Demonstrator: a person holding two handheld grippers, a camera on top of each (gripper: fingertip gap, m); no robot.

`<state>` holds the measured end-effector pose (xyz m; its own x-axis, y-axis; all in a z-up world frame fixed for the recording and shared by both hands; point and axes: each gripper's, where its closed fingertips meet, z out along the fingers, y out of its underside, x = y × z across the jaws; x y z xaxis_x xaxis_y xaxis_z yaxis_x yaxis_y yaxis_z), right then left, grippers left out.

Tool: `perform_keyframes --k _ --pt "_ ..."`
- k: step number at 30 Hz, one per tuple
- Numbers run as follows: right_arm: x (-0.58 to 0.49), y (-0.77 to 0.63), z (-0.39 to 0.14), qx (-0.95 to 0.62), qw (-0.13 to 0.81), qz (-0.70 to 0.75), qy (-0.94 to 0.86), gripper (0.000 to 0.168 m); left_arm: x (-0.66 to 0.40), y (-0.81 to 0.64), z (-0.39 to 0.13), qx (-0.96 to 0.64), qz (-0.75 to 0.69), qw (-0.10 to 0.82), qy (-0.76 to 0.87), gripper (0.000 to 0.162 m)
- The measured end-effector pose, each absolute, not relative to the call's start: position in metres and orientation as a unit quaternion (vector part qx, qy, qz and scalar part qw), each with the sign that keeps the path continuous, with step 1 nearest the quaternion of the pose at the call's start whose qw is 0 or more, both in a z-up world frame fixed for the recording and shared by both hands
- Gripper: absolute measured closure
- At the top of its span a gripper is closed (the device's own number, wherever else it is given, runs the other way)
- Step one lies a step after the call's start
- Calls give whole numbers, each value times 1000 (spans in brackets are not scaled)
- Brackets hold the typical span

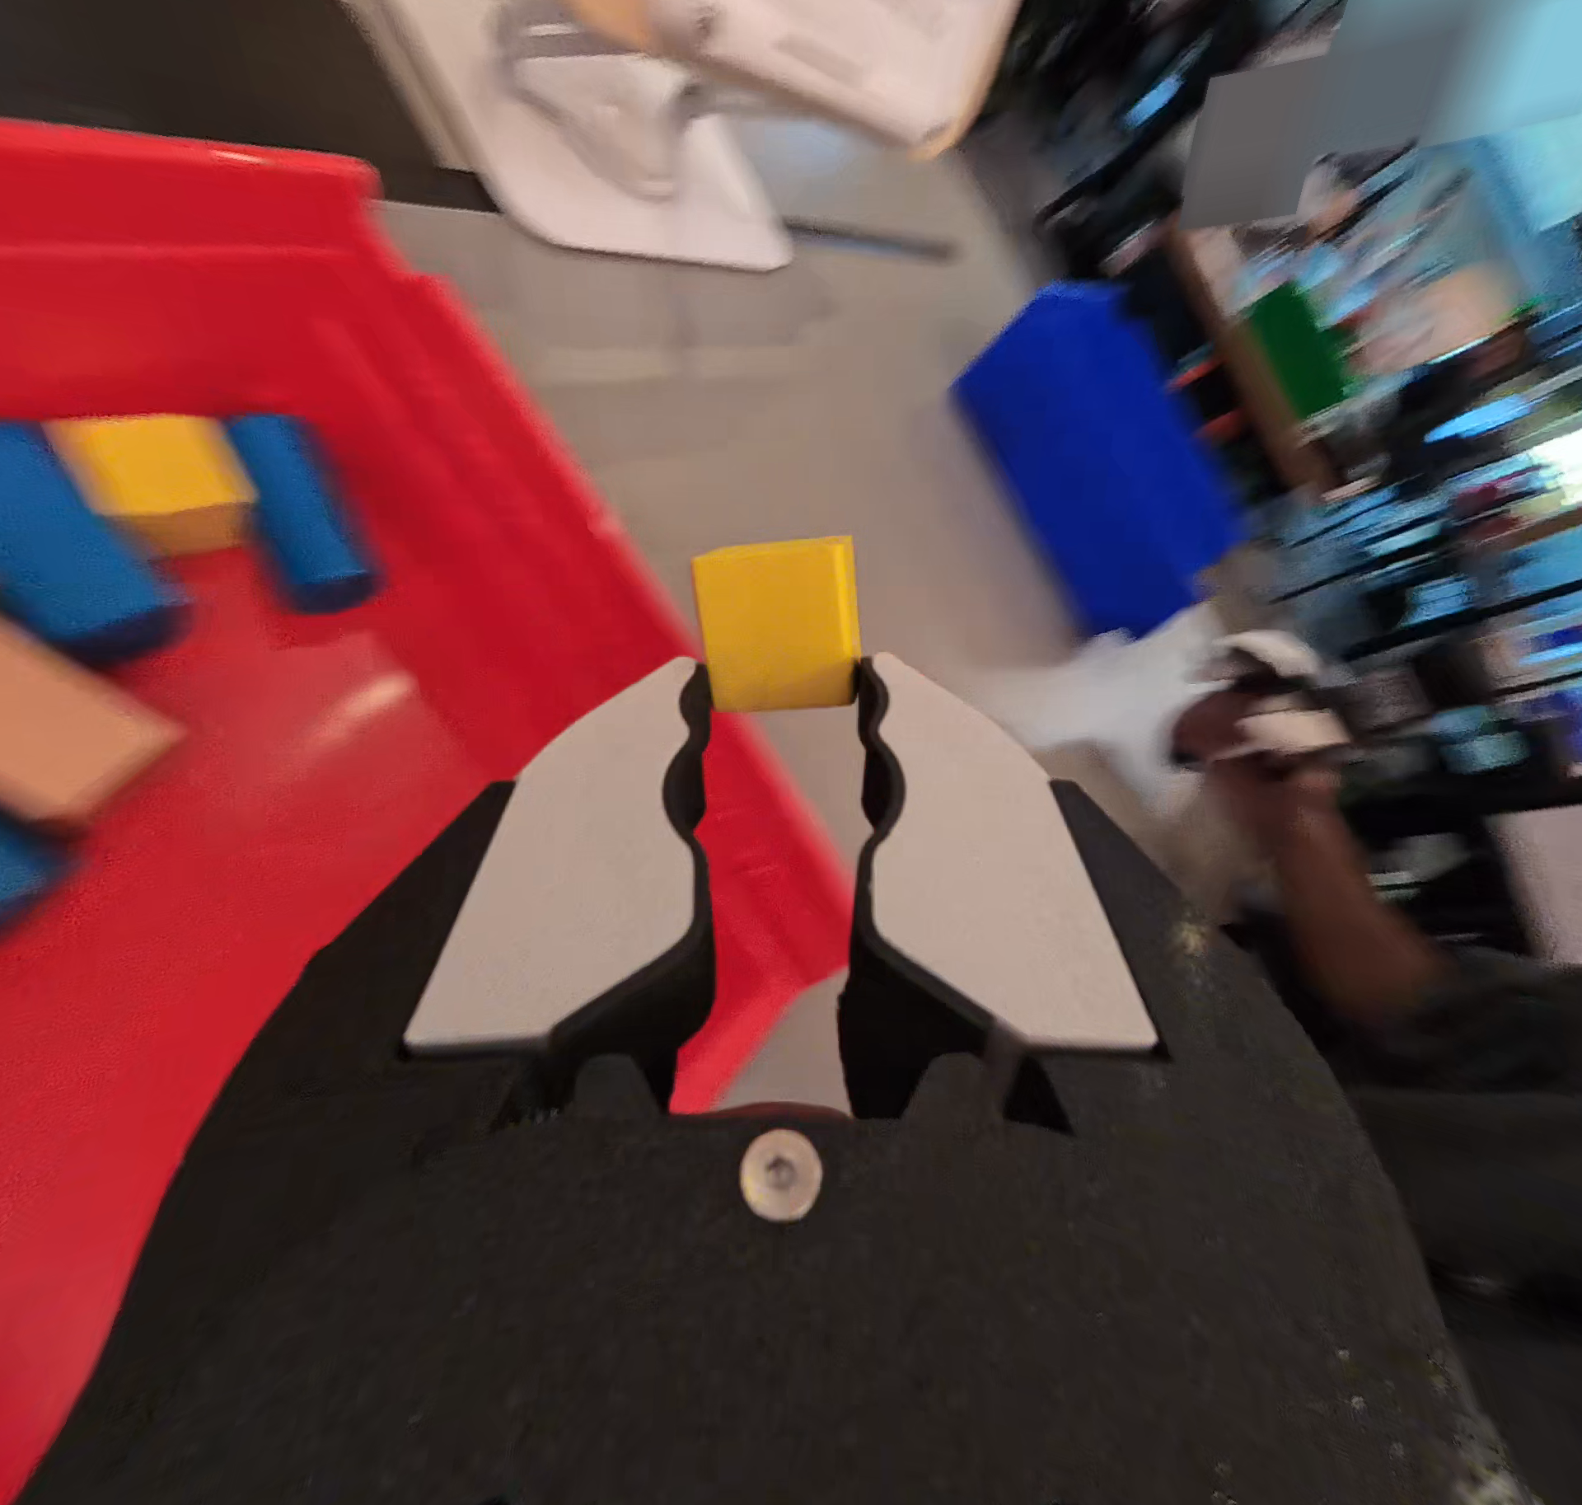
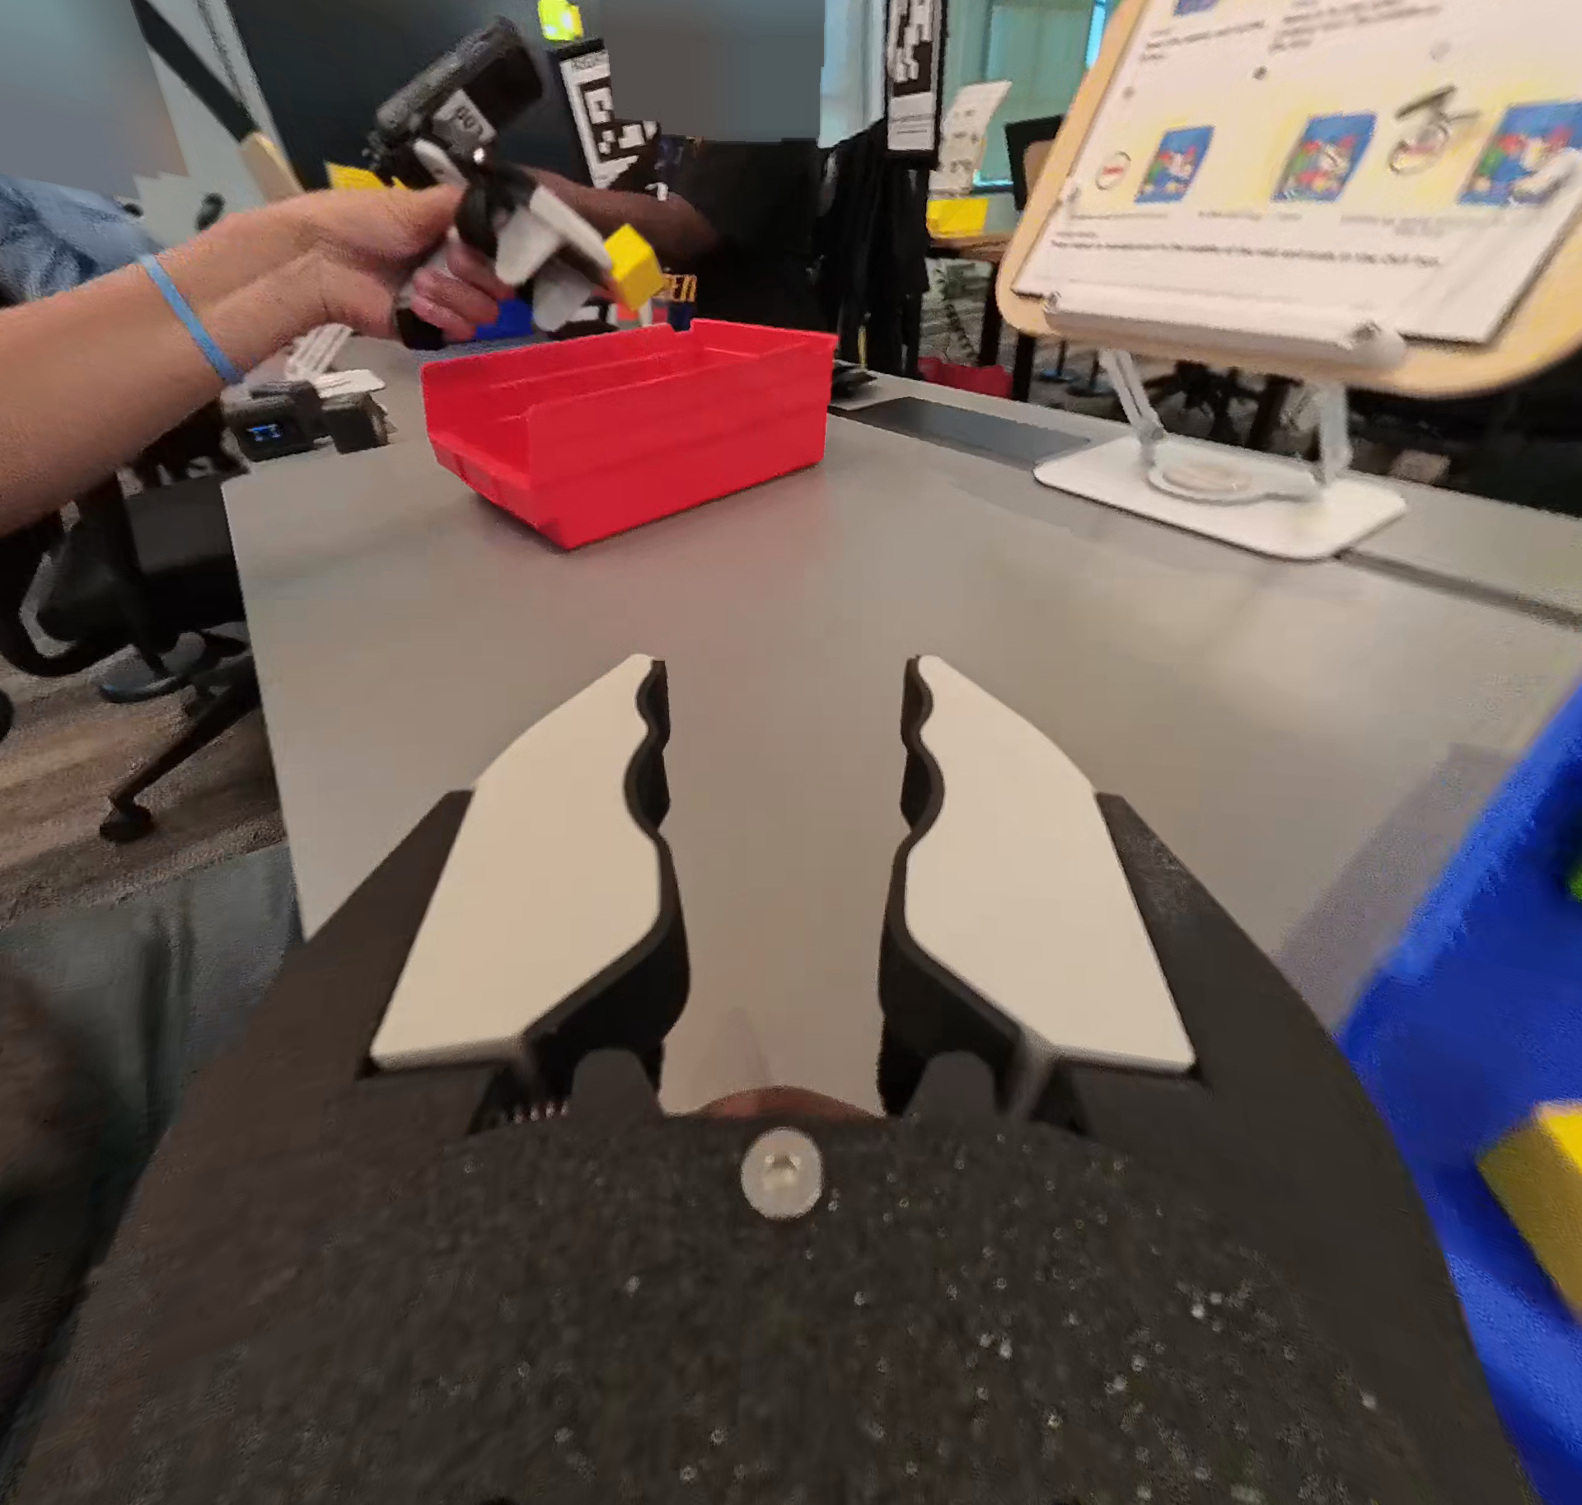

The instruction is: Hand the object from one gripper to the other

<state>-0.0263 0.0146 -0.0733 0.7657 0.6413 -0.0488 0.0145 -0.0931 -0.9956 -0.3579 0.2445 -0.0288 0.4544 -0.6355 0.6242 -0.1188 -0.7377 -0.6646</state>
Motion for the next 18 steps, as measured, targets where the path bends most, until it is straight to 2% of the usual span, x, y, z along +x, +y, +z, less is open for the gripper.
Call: perform_keyframes --k 4,8,12,18 --pt "-63 56 -47 -664 632 277 -290 119 -277 185 7 -736 -618 209 182 130" --pt "-105 95 -7 -613 645 281 -359 120 -202 140 14 -675 -716 121 136 130" --pt "-133 115 7 -598 630 282 -407 119 -155 112 8 -644 -753 65 119 130" --pt "-139 115 2 -609 607 279 -429 119 -128 87 9 -637 -757 39 141 130"
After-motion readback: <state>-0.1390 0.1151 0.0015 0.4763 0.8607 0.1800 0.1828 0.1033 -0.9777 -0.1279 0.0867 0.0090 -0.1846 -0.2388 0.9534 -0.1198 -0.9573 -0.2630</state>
